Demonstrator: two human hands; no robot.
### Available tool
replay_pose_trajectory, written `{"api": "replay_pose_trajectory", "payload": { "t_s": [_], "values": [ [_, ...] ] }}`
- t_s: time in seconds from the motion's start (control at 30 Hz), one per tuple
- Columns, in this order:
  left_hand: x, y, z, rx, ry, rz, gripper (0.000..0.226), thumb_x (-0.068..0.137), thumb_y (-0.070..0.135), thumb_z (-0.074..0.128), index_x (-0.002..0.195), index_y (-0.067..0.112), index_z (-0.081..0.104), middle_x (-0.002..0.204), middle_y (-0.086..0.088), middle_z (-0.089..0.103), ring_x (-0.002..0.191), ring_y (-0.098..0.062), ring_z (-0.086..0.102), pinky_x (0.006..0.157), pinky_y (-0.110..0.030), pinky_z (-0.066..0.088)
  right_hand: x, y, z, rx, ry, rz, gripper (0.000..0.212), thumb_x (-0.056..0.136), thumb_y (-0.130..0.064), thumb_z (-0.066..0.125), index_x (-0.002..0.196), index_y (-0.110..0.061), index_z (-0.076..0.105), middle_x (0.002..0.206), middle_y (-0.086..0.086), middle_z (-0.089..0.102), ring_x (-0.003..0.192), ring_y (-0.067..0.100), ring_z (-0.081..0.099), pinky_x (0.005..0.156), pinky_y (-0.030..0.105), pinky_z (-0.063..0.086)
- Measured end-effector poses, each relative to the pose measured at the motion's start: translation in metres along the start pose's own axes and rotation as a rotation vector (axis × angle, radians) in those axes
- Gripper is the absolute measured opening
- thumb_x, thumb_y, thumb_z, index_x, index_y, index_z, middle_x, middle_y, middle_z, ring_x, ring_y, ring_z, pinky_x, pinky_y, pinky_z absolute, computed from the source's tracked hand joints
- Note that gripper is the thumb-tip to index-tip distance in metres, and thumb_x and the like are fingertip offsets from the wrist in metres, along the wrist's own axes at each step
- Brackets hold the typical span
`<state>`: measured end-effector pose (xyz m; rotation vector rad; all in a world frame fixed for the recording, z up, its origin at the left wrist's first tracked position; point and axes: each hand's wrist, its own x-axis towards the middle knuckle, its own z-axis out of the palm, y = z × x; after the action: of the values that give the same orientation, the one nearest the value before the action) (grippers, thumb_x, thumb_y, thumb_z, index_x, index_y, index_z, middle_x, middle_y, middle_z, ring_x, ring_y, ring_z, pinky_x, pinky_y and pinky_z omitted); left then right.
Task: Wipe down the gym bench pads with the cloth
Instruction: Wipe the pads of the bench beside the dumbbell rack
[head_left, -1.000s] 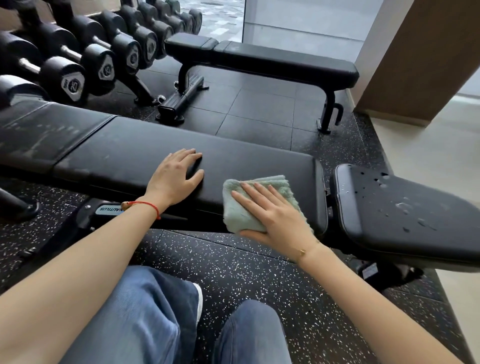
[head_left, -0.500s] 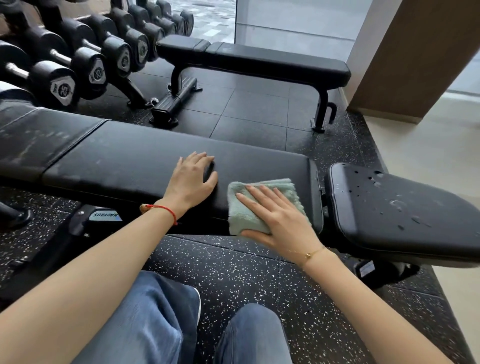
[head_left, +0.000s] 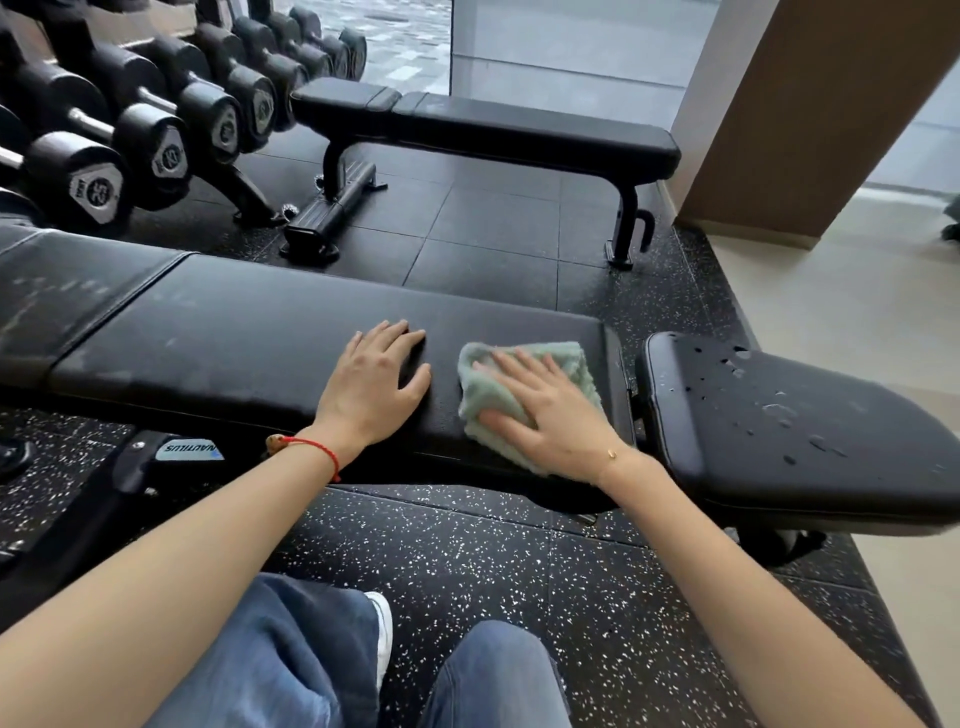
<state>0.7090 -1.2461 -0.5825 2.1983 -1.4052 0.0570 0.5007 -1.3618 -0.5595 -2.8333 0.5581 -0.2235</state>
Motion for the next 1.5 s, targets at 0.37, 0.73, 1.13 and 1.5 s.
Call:
{"api": "replay_pose_trajectory", "payload": {
  "t_s": [0.37, 0.73, 1.13, 1.5],
  "values": [
    [0.001, 0.001, 0.002, 0.024, 0.033, -0.015, 0.049, 0.093, 0.037, 0.053, 0.139, 0.020, 0.052, 0.150, -0.003, 0.045, 0.142, -0.020, 0.033, 0.121, -0.040, 0.018, 0.065, 0.049, -0.011, -0.092, -0.003, 0.286, 0.066, 0.099, -0.055, 0.036, 0.155, -0.024, 0.017, 0.163, 0.002, 0.012, 0.150, 0.024, 0.008, 0.121, 0.038, 0.000],
    [0.001, 0.000, 0.004, 0.042, 0.012, -0.014, 0.049, 0.093, 0.037, 0.052, 0.139, 0.020, 0.051, 0.150, -0.005, 0.044, 0.142, -0.021, 0.033, 0.120, -0.042, 0.018, -0.017, 0.044, -0.017, 0.074, -0.038, 0.028, 0.067, 0.095, -0.059, 0.042, 0.151, -0.033, 0.017, 0.161, -0.009, 0.015, 0.150, 0.013, 0.007, 0.121, 0.028, -0.003],
    [-0.001, -0.019, -0.026, 0.040, -0.059, 0.022, 0.059, 0.084, 0.047, 0.043, 0.132, 0.016, 0.058, 0.142, -0.008, 0.053, 0.135, -0.025, 0.044, 0.115, -0.041, 0.030, -0.058, 0.002, 0.002, -0.198, 0.000, -0.154, 0.075, 0.093, -0.069, 0.035, 0.155, -0.034, 0.012, 0.163, -0.006, 0.010, 0.151, 0.020, 0.005, 0.123, 0.042, 0.005],
    [-0.003, -0.062, -0.039, 0.056, 0.031, -0.135, 0.047, 0.094, 0.030, 0.055, 0.138, 0.012, 0.053, 0.147, -0.011, 0.047, 0.139, -0.025, 0.038, 0.118, -0.041, 0.025, 0.000, -0.050, 0.033, -0.239, 0.096, -0.287, 0.079, 0.090, -0.061, 0.052, 0.154, -0.025, 0.025, 0.160, 0.001, 0.025, 0.148, 0.026, 0.022, 0.122, 0.044, 0.015]
  ]
}}
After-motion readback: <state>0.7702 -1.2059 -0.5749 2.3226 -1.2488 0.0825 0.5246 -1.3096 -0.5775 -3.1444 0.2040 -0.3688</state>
